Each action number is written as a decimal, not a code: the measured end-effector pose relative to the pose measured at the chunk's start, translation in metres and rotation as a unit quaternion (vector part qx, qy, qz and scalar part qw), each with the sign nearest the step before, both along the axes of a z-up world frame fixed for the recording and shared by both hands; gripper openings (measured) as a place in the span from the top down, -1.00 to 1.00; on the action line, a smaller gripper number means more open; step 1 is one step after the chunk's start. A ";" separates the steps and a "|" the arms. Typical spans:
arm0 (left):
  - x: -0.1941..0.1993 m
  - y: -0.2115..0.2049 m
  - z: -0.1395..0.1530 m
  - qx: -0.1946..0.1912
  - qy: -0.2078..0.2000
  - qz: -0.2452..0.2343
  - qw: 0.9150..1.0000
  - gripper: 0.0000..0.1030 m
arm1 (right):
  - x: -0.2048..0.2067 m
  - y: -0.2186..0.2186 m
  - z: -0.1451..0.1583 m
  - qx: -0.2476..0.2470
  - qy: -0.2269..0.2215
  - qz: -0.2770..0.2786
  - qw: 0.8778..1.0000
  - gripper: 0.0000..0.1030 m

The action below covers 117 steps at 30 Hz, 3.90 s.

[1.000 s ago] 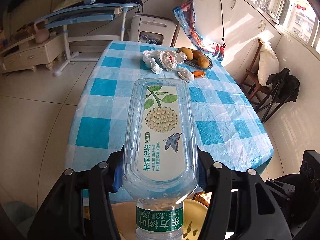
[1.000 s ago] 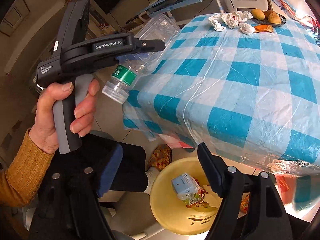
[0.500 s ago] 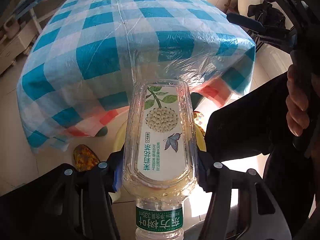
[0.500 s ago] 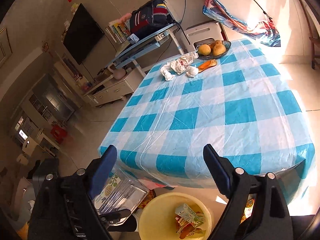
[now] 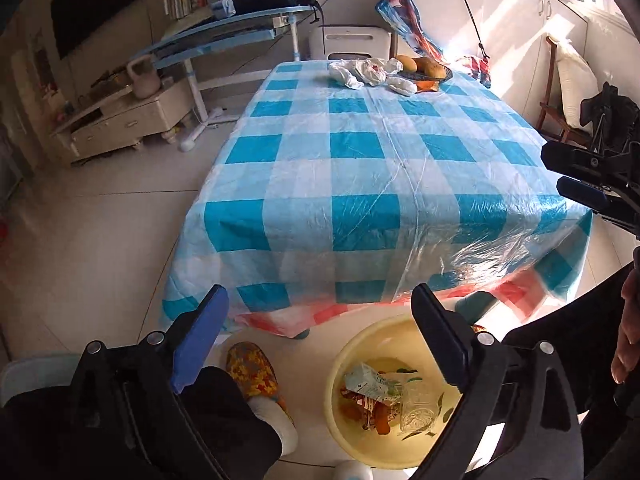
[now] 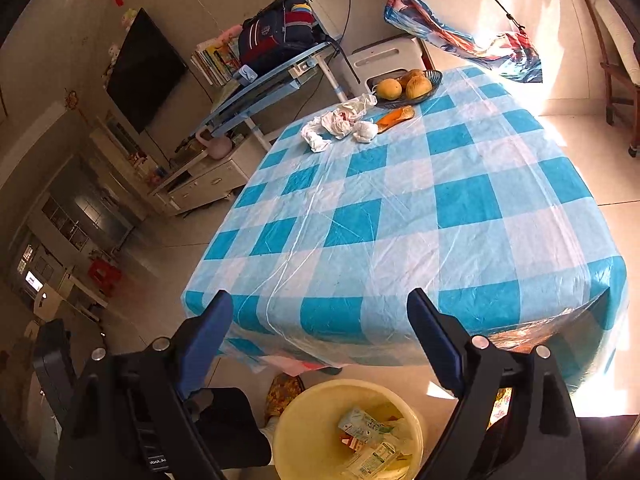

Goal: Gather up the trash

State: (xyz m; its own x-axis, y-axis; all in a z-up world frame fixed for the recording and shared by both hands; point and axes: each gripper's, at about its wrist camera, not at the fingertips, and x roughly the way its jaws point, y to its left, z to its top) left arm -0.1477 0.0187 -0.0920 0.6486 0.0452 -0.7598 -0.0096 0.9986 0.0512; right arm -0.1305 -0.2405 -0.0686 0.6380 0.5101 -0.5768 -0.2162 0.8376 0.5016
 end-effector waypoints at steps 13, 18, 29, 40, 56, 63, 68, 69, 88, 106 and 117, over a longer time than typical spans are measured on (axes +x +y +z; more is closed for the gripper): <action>-0.011 0.050 0.012 -0.055 -0.051 0.106 0.992 -0.76 | -0.016 0.019 0.008 -0.047 -0.024 0.006 0.999 -0.66; -0.013 0.052 0.013 -0.059 -0.058 0.115 0.990 -0.78 | -0.016 0.022 0.008 -0.060 -0.029 0.011 0.998 -0.66; -0.014 0.045 0.017 -0.047 -0.071 0.105 0.991 -0.79 | -0.016 0.021 0.009 -0.054 -0.031 0.008 0.998 -0.66; -0.016 0.041 0.020 -0.036 -0.088 0.096 0.991 -0.79 | -0.016 0.021 0.009 -0.055 -0.030 0.007 0.998 -0.66; -0.020 0.047 0.032 -0.074 -0.111 0.087 0.987 -0.79 | -0.017 0.014 0.016 -0.048 -0.041 0.002 0.998 -0.66; -0.013 0.039 0.048 -0.072 -0.123 0.064 0.988 -0.79 | -0.013 0.014 0.028 -0.043 -0.051 0.004 0.998 -0.66; 0.007 0.031 0.074 -0.059 -0.140 0.038 0.988 -0.79 | 0.010 0.013 0.041 -0.052 -0.051 0.011 0.997 -0.66; 0.014 0.030 0.078 -0.058 -0.140 0.032 0.988 -0.79 | 0.017 0.013 0.043 -0.055 -0.050 0.012 0.997 -0.66; 0.182 0.033 0.078 -0.062 -0.116 0.030 0.991 -0.79 | 0.178 0.053 0.030 -0.138 -0.046 0.083 0.986 -0.39; 0.389 -0.015 0.014 -0.015 -0.049 0.000 0.999 -0.79 | 0.270 0.055 -0.022 -0.166 0.011 0.100 0.981 -0.13; 0.441 -0.023 -0.027 -0.039 0.032 -0.018 0.999 0.60 | 0.276 0.060 -0.022 -0.190 0.012 0.118 0.975 0.53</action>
State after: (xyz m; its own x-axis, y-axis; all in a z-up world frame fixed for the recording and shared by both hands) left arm 0.2929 -0.0043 -0.1194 0.5985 -0.0379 -0.8002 0.0261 0.9993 -0.0277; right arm 0.1454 -0.1809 -0.0907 0.5121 0.3880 -0.7663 -0.4182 0.8919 0.1721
